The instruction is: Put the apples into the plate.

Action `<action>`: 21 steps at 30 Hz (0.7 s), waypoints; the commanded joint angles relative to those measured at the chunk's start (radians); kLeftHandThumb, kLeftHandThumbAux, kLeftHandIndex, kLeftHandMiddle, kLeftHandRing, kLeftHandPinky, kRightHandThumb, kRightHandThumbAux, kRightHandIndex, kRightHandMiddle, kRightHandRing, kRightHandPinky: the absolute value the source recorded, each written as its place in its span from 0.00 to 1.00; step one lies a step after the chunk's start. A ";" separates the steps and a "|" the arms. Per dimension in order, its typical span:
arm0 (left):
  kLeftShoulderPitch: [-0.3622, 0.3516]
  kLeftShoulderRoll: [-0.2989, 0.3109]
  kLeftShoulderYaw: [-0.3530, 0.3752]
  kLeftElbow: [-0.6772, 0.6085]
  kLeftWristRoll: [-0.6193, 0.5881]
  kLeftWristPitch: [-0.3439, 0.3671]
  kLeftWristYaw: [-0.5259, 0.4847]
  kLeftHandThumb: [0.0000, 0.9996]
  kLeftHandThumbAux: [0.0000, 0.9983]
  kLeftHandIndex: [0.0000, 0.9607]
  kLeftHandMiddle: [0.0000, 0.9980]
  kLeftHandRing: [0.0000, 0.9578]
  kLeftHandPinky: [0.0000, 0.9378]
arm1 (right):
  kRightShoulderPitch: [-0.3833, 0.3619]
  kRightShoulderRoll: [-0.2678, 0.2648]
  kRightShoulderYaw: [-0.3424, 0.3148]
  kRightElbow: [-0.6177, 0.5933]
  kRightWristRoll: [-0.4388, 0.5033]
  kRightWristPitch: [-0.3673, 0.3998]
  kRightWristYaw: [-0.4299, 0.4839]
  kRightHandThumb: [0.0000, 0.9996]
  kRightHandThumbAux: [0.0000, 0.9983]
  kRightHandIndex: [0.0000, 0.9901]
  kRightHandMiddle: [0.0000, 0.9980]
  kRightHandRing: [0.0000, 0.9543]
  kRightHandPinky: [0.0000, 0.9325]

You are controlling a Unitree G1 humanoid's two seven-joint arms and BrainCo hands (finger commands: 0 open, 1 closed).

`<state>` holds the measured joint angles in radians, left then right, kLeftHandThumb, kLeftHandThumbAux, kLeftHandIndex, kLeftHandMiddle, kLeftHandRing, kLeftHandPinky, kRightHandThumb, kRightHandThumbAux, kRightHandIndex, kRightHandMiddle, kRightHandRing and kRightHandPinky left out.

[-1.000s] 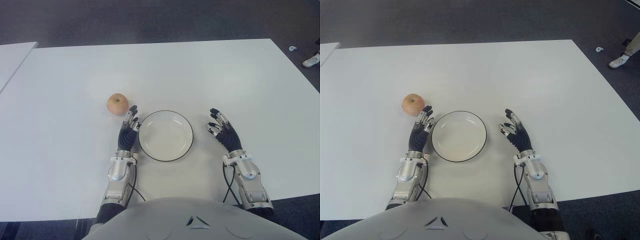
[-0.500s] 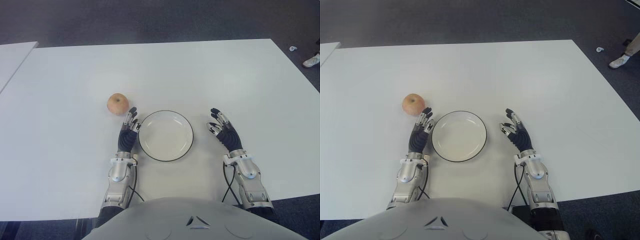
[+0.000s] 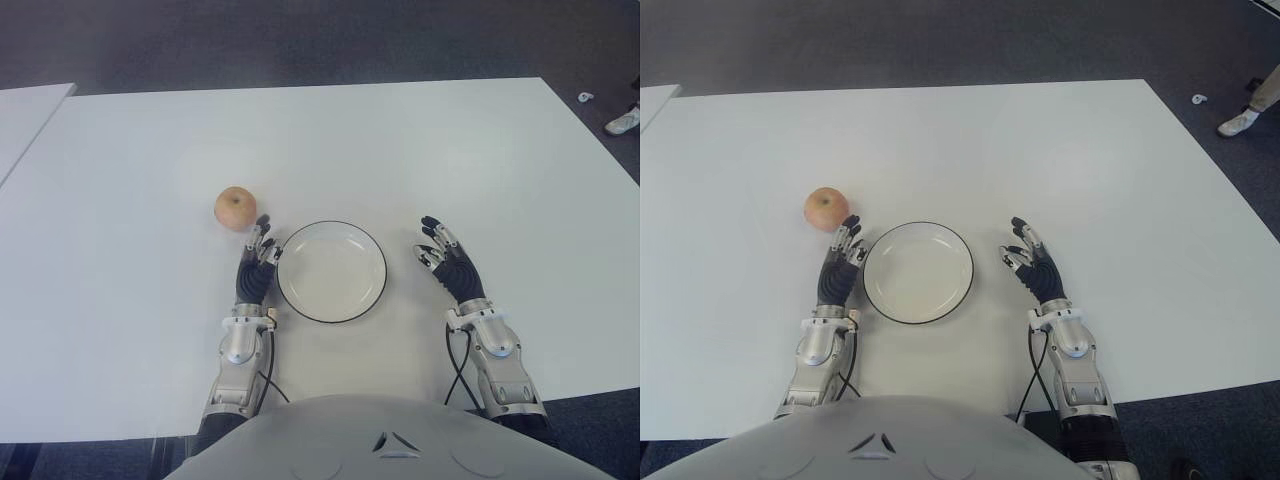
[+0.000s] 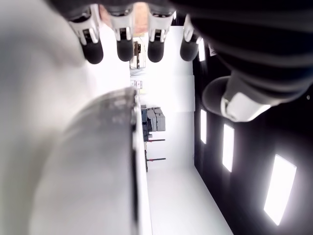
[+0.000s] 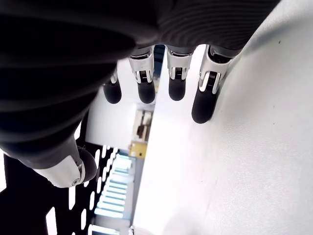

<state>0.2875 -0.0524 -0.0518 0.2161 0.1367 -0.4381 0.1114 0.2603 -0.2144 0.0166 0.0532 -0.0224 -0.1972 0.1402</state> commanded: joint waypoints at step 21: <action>0.019 0.118 0.048 -0.091 0.246 -0.100 0.175 0.06 0.54 0.03 0.01 0.00 0.00 | -0.008 0.013 -0.003 0.157 0.015 0.063 0.008 0.04 0.55 0.00 0.00 0.00 0.00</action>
<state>0.2912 0.0462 -0.0108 0.1965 0.3176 -0.5594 0.2631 0.2119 -0.2113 0.0030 0.1154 -0.0040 -0.2061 0.1294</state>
